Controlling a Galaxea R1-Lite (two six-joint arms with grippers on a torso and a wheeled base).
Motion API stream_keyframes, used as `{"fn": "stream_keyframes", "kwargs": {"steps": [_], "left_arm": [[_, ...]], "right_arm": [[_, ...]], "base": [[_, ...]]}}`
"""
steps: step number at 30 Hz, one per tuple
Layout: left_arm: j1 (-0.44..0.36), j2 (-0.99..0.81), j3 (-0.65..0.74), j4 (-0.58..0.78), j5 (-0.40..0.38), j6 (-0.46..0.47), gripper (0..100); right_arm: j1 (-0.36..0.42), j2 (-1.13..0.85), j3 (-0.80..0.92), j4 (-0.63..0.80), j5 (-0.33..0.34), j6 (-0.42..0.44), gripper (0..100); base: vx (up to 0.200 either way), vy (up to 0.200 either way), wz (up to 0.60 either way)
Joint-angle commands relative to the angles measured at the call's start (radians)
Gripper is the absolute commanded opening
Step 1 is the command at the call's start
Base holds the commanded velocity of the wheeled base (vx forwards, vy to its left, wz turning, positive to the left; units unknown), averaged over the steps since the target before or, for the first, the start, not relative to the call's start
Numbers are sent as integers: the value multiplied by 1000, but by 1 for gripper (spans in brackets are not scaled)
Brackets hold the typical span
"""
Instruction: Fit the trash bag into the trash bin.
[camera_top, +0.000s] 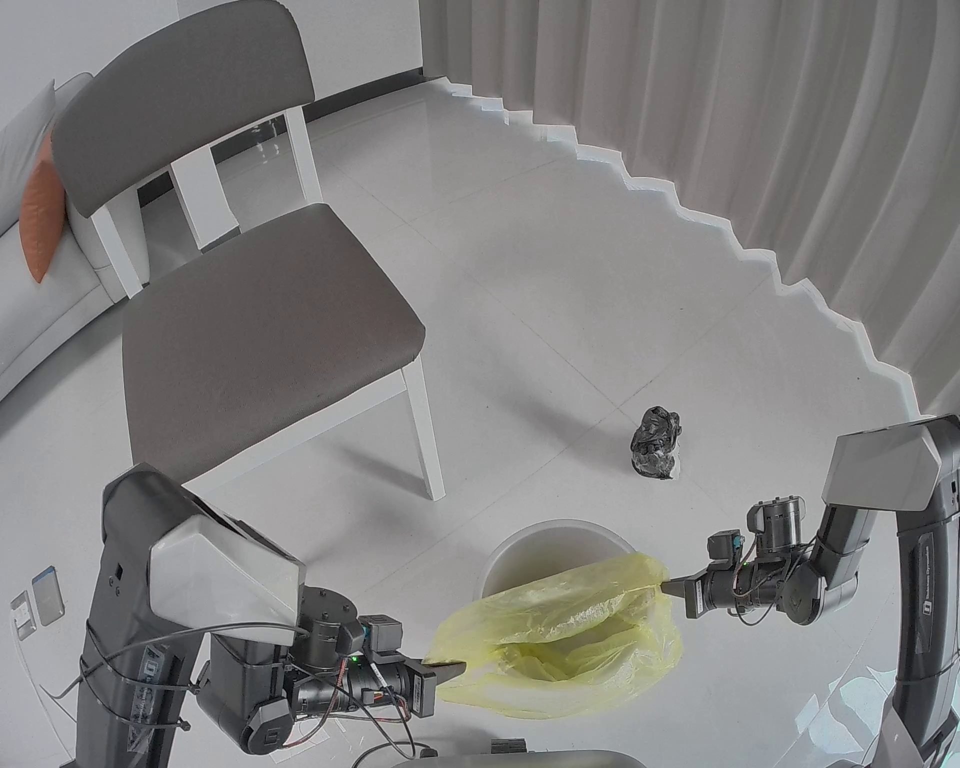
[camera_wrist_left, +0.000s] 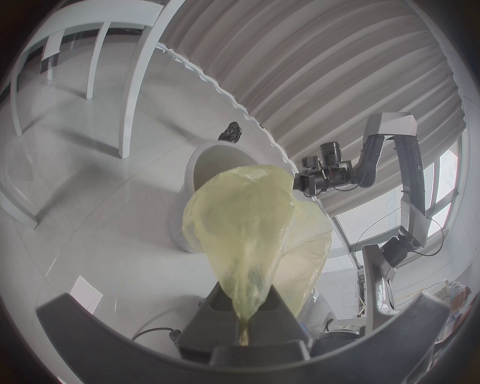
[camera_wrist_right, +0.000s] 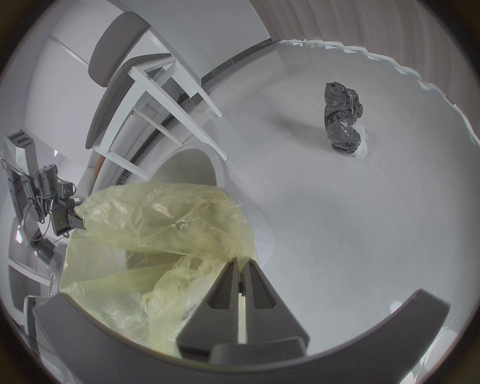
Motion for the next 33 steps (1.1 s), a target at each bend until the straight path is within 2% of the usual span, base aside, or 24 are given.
{"fn": "stream_keyframes", "kwargs": {"steps": [1,16,33], "left_arm": [[11,46,-45,-4,0,1,0],[54,23,-199,20,14,-8,0],[55,46,-268,28,17,-17,0]], "right_arm": [[-15,18,-61,30,1,1,0],[-66,8,-181,77,1,5,0],[-82,4,-231,70,2,7,0]], "base": [[0,0,0],[0,0,0],[0,0,0]]}}
